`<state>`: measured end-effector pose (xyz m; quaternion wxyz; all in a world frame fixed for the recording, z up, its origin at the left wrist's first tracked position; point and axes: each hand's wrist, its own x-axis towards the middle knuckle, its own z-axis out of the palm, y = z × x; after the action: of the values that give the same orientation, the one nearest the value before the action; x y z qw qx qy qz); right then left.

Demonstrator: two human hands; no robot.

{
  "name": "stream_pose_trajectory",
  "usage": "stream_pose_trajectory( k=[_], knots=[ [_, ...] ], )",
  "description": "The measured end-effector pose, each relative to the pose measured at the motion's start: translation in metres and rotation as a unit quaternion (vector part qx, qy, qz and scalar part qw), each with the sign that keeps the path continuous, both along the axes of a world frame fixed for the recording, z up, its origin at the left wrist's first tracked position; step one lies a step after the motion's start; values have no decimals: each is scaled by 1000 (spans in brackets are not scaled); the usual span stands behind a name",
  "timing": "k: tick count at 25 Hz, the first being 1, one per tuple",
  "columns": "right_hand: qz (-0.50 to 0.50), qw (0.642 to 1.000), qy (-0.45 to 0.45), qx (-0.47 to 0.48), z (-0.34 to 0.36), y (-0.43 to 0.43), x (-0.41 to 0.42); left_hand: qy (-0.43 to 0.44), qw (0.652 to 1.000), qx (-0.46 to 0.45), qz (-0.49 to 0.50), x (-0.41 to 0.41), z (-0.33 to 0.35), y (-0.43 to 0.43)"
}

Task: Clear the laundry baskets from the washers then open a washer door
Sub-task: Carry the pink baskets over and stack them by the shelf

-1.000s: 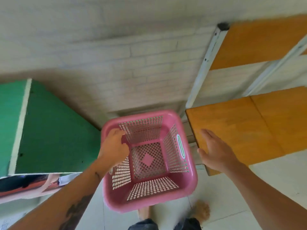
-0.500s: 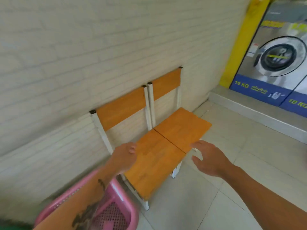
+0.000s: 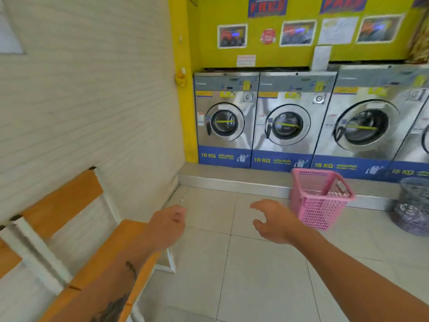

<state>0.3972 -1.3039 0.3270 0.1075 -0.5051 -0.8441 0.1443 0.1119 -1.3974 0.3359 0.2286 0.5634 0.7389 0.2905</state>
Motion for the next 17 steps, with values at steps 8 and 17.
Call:
stream_pose_trajectory(
  k=[8, 17],
  knots=[
    [-123, 992, -14, -11, 16, 164, 113, -20, 994, 46, -98, 96, -18, 239],
    [-275, 961, 11, -15, 18, 340, 239, -1, 968, 4, -252, 214, -11, 507]
  ],
)
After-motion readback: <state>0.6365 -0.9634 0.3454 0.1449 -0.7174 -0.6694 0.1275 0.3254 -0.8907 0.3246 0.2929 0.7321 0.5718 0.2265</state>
